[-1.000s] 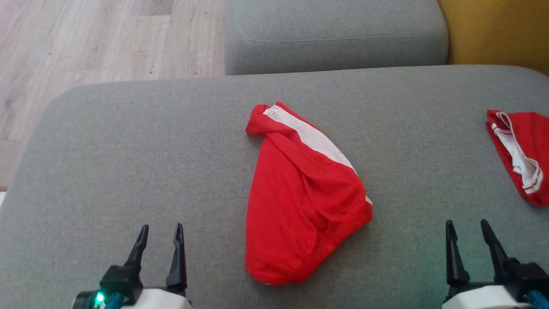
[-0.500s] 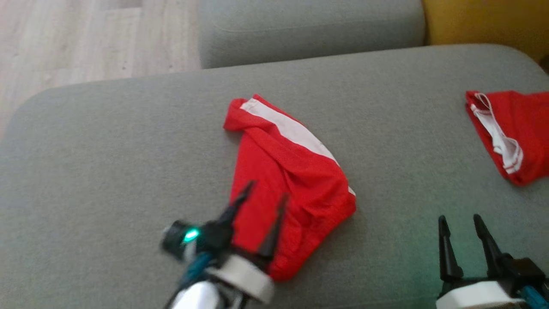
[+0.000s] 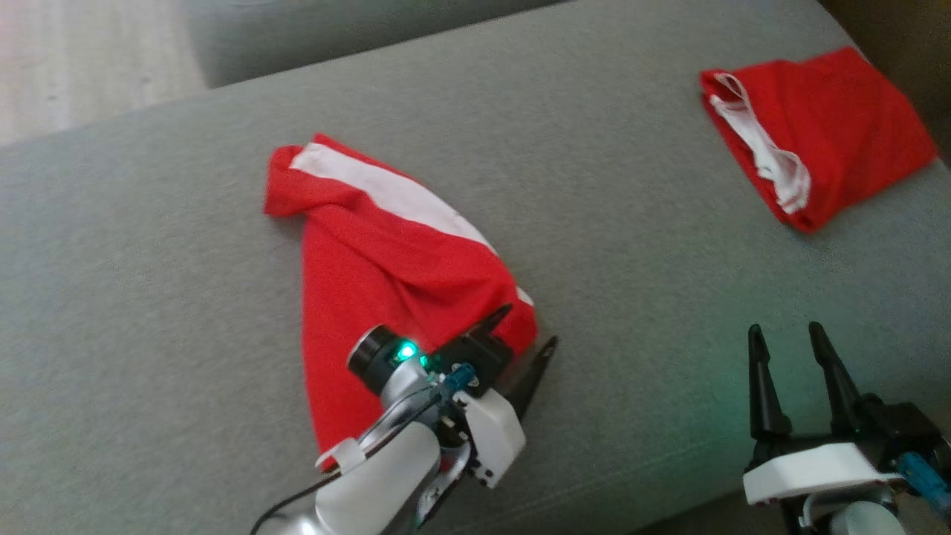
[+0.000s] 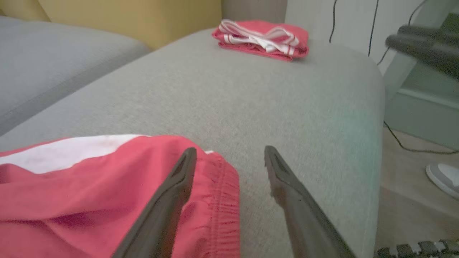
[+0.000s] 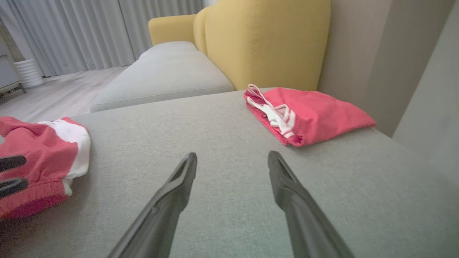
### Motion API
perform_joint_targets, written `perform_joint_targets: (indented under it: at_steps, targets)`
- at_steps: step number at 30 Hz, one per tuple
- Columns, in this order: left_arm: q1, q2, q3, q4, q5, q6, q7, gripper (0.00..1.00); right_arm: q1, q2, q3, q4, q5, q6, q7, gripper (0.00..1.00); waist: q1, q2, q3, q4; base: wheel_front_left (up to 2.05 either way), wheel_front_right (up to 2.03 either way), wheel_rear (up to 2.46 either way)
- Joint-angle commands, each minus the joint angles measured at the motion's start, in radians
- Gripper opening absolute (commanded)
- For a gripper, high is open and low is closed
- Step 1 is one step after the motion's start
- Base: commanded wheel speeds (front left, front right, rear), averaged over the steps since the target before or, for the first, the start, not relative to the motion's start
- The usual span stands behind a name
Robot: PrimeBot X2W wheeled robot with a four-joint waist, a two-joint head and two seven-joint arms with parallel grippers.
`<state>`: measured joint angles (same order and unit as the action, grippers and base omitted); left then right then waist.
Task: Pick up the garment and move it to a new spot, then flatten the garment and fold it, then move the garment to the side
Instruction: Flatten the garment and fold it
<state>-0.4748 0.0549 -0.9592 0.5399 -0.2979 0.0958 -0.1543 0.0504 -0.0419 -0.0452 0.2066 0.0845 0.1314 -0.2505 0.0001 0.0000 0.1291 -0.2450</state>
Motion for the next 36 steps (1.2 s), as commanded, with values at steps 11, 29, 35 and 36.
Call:
perform_joint_targets:
  at_steps: [11, 29, 35, 36]
  targets:
    - [-0.104, -0.005, -0.034, 0.173, -0.044, 0.076, 0.058, 0.00, -0.028, -0.008, 0.004, -0.016, 0.031, -0.001, -0.011, 1.00, -0.0001, 0.0000, -0.006, -0.042, 0.00, 0.00, 0.00]
    - [-0.278, -0.005, 0.057, -0.320, -0.425, 0.080, -0.025, 0.00, -0.008, -0.008, 0.003, -0.002, 0.035, -0.001, -0.011, 1.00, -0.0001, 0.0000, -0.070, 0.000, 0.00, 0.00, 0.00]
    - [-0.338, -0.005, 0.170, -0.466, -0.642, 0.165, -0.079, 0.00, -0.005, -0.008, 0.004, -0.001, 0.040, -0.001, -0.011, 1.00, -0.0001, 0.0000, -0.078, -0.004, 0.00, 0.00, 0.00]
    - [-0.339, -0.005, 0.191, -0.478, -0.678, 0.187, -0.088, 0.00, -0.005, -0.008, 0.005, -0.001, 0.041, -0.001, -0.011, 1.00, -0.0001, 0.0000, -0.078, -0.005, 0.00, 0.00, 0.00]
